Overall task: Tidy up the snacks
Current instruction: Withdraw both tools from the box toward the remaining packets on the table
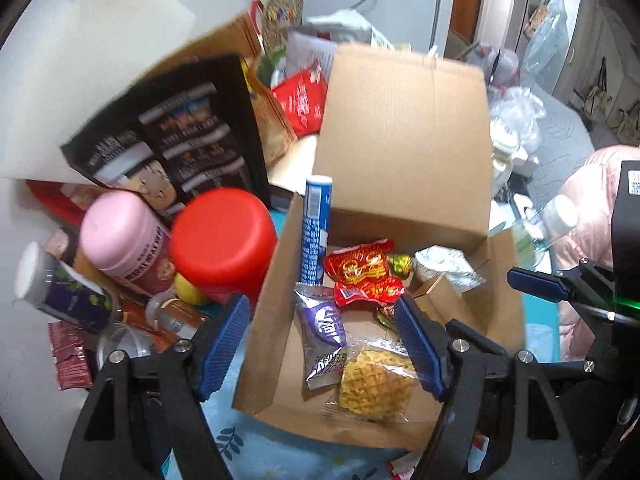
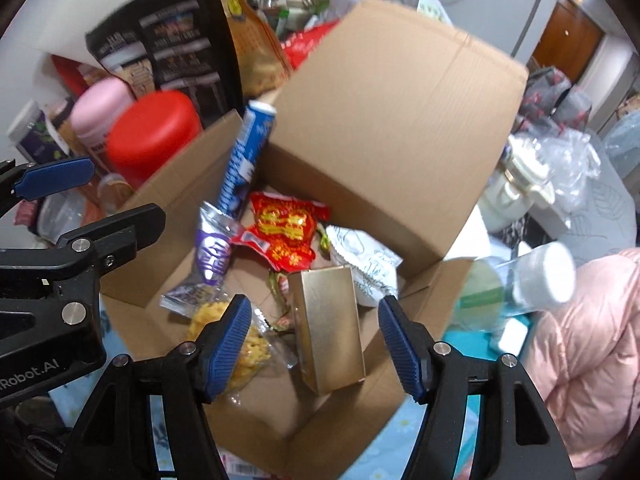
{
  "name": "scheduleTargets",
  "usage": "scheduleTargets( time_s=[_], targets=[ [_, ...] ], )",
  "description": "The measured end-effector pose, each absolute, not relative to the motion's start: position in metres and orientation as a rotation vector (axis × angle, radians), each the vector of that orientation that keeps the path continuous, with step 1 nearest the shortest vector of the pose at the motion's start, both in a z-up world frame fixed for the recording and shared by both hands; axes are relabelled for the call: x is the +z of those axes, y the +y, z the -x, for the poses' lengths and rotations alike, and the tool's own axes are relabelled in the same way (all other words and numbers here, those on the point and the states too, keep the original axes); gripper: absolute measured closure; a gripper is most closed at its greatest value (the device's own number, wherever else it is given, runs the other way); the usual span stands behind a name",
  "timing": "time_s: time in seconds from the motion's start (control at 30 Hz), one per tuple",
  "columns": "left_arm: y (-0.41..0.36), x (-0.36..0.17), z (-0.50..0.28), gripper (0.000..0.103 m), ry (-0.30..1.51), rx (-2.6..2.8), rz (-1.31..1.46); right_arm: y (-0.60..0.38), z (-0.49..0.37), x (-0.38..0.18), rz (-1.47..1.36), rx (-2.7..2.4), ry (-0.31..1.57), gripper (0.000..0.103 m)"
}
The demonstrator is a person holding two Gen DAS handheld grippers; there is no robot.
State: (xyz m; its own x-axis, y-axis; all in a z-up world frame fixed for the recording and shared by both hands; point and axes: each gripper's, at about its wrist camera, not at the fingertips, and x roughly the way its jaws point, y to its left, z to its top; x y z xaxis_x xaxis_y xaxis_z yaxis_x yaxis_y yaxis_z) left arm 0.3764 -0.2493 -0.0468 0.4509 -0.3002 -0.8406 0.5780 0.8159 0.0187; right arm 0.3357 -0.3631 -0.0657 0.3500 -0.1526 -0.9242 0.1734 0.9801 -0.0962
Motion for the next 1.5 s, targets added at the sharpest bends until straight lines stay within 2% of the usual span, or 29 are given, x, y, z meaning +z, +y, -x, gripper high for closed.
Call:
scheduleTargets(
  time_s=[0.4, 0.77, 1.07, 1.5],
  targets=[
    [-0.215, 0.024, -0.326, 0.028, 0.839, -0.507, -0.241, -0.335, -0.301, 0.010, 0.020, -0.145, 1.032, 0.037],
    [-0.173, 0.049, -0.249, 0.028, 0.796, -0.424, -0.175, -0.306, -0.239, 0.042, 0.033, -0.039, 0.960, 0.037],
    [-0.137, 0.042, -0.184, 0.028, 0.804, -0.348, -0.104, -0.282, -0.187, 0.037, 0.042, 0.057, 0.979, 0.037],
    [-0.117, 0.005, -0.123, 0.028, 0.832, -0.310, -0.095, -0.274, -0.135, -0.009, 0.005, 0.098, 1.081, 0.037]
  ],
)
